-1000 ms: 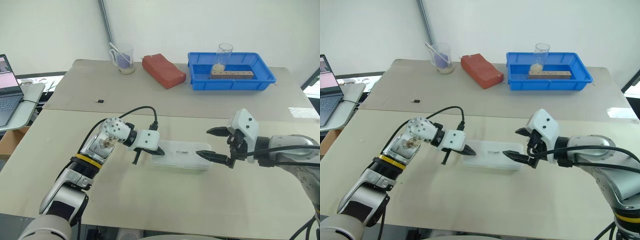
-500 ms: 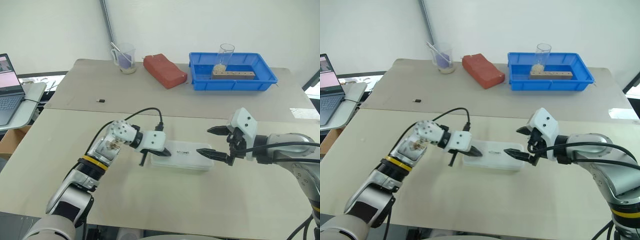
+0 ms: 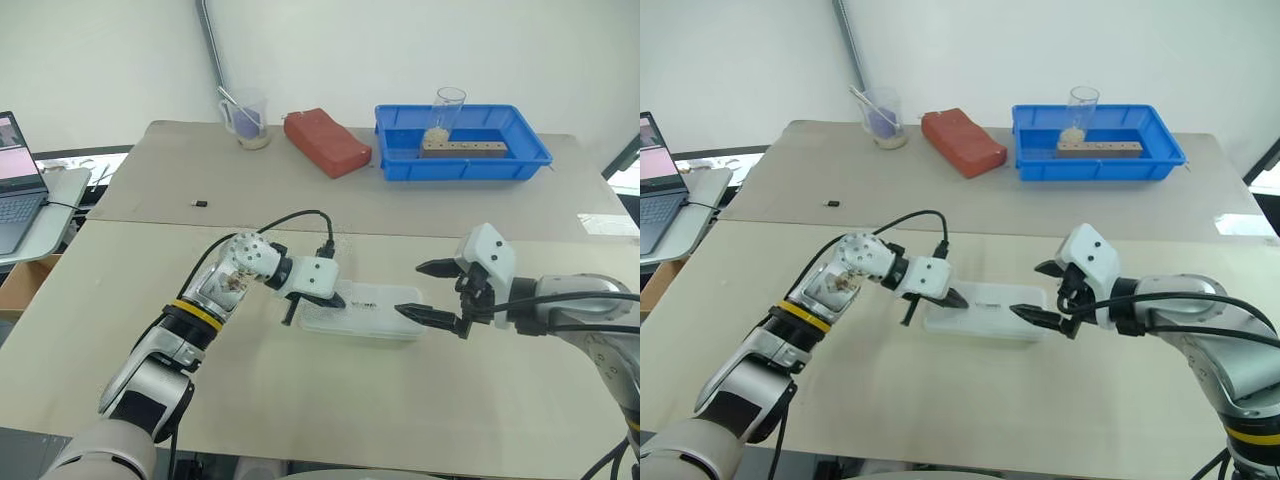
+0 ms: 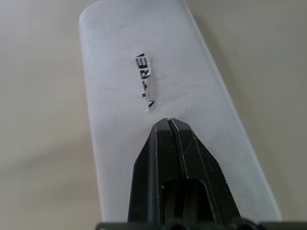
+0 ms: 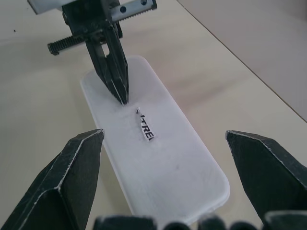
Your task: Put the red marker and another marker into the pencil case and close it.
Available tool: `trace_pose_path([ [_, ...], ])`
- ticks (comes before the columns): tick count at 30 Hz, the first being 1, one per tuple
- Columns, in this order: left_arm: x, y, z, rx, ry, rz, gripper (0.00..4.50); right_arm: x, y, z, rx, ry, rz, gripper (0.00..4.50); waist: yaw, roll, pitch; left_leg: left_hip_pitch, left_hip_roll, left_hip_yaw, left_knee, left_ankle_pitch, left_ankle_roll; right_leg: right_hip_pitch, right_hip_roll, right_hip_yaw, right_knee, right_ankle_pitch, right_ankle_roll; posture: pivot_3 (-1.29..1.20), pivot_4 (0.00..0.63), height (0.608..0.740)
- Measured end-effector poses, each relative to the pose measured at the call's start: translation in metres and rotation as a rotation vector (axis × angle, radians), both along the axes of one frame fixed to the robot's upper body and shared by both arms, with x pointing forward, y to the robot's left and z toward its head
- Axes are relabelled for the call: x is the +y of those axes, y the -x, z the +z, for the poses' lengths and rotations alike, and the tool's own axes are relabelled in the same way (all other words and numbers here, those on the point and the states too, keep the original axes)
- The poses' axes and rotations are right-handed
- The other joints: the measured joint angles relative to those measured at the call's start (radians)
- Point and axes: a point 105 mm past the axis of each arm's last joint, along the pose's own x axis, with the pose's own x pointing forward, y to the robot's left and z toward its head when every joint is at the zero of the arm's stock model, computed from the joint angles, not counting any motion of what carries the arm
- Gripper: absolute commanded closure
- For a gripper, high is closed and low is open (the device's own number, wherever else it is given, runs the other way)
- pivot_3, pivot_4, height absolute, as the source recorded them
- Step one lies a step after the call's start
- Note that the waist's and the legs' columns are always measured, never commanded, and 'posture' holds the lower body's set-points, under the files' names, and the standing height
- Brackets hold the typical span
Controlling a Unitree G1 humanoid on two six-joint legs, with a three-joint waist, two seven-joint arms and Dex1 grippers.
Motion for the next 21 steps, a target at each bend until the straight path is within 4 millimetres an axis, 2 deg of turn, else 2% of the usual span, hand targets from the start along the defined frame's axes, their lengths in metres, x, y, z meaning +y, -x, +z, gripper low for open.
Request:
trace_pose_path([
  [2, 0.011, -0.007, 0.025, 0.017, 0.096, 0.093, 3.96, -0.010, 0.002, 0.002, 0.005, 0.007, -0.017, 0.00, 0.000, 0.000, 0.000, 0.000, 0.000, 0.000, 0.000, 0.000, 0.000, 0.000, 0.000, 0.000, 0.000, 0.000, 0.000, 0.00, 0.150, 0.740],
  [3, 0.023, -0.010, 0.042, 0.018, 0.141, 0.143, 3.63, -0.016, 0.002, 0.002, 0.008, 0.012, -0.028, 0.00, -0.001, 0.000, 0.000, 0.001, 0.000, 0.000, 0.000, 0.000, 0.000, 0.000, 0.000, 0.000, 0.000, 0.000, 0.000, 0.00, 0.150, 0.740],
  [6, 0.061, -0.010, 0.074, -0.004, 0.196, 0.264, 2.25, -0.033, -0.002, 0.001, 0.009, 0.026, -0.059, 0.00, -0.011, 0.000, 0.000, 0.004, 0.000, 0.000, -0.002, 0.000, 0.000, 0.002, 0.000, 0.000, 0.000, 0.000, 0.000, 0.00, 0.150, 0.740],
  [9, 0.086, 0.000, 0.073, 0.027, 0.197, 0.339, 0.70, -0.042, -0.006, 0.000, 0.006, 0.013, -0.077, 0.00, -0.010, 0.001, 0.001, 0.007, 0.001, 0.001, -0.003, 0.000, 0.000, 0.004, 0.000, 0.001, 0.000, -0.001, 0.001, 0.00, 0.150, 0.740],
  [11, 0.099, 0.007, 0.067, 0.058, 0.186, 0.380, 0.03, -0.044, -0.006, -0.001, 0.003, 0.011, -0.062, 0.00, -0.006, 0.001, 0.001, 0.007, 0.001, 0.001, -0.002, 0.000, 0.000, 0.003, 0.000, 0.001, 0.000, -0.001, 0.000, 0.00, 0.150, 0.740],
  [14, 0.133, 0.009, 0.068, 0.031, 0.152, 0.508, 0.03, -0.047, -0.002, -0.007, 0.024, 0.014, -0.043, 0.00, -0.001, 0.000, 0.002, 0.007, 0.001, 0.001, -0.003, 0.000, 0.000, 0.003, 0.000, 0.000, 0.000, -0.001, 0.000, 0.00, 0.150, 0.740],
  [16, 0.145, 0.008, 0.070, -0.007, 0.143, 0.568, 0.03, -0.051, -0.003, -0.009, 0.025, 0.020, -0.045, 0.00, 0.002, 0.000, 0.002, 0.007, 0.000, 0.001, -0.002, 0.000, 0.000, 0.001, -0.003, 0.000, -0.001, -0.001, 0.000, 0.00, 0.150, 0.740],
  [21, 0.151, 0.013, 0.063, -0.038, 0.108, 0.612, 0.03, -0.057, -0.005, -0.011, 0.026, 0.028, -0.060, 0.00, 0.003, 0.000, 0.002, 0.007, 0.000, 0.004, -0.004, 0.000, 0.000, 0.002, -0.005, 0.000, -0.005, -0.001, 0.000, 0.00, 0.150, 0.740],
])
